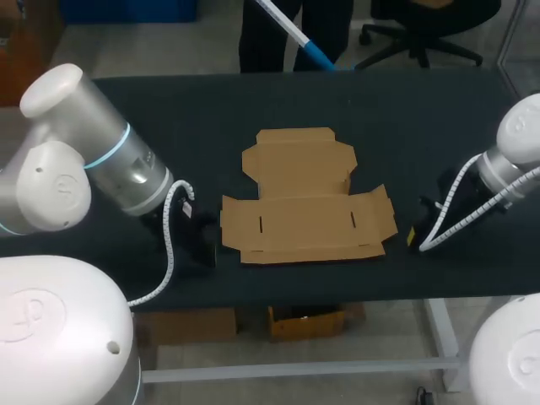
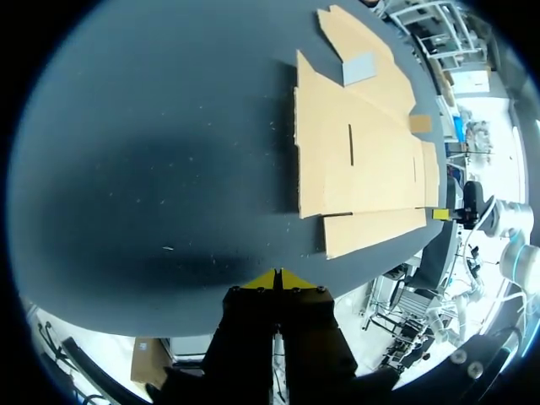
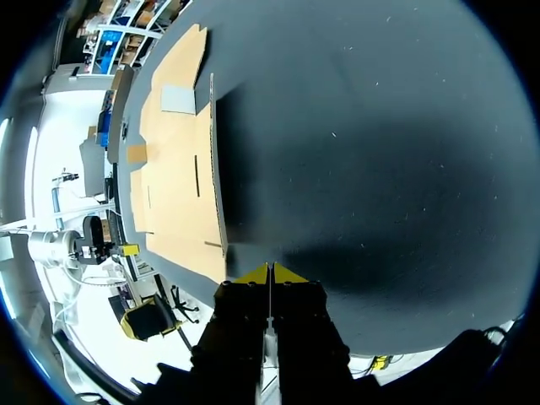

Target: Assemble the packaging by folding the flat box into shape, placing the metal phone stand inside, and closing the box properly

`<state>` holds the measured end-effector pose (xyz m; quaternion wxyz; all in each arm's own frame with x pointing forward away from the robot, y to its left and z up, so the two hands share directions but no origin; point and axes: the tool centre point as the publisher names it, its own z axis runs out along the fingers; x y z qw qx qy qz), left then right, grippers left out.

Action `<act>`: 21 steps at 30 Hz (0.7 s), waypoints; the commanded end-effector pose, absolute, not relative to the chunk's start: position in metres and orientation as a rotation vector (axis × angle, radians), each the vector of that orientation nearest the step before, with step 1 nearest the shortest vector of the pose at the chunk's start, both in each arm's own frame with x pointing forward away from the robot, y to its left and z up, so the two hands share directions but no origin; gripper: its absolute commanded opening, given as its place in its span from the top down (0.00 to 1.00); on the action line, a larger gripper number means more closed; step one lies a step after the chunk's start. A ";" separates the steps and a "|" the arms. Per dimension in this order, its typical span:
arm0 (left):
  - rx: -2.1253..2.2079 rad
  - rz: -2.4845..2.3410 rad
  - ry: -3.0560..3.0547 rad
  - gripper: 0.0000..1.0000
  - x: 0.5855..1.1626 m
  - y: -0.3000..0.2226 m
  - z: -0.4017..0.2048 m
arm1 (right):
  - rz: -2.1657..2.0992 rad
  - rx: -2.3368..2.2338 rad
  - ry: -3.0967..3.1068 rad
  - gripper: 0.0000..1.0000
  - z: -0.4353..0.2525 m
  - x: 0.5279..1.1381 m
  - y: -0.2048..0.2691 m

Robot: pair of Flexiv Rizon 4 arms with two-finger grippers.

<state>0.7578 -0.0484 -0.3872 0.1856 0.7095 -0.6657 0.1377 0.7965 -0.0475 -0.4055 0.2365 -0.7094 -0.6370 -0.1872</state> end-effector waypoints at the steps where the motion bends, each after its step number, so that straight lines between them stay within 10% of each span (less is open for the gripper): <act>1: 1.993 0.384 -1.873 1.00 0.763 -0.050 -0.391 | -0.510 -1.974 -1.739 1.00 -0.405 0.795 -0.042; 21: 1.976 0.424 -1.845 1.00 0.770 -0.057 -0.402 | -0.492 -1.957 -1.693 1.00 -0.415 0.793 -0.028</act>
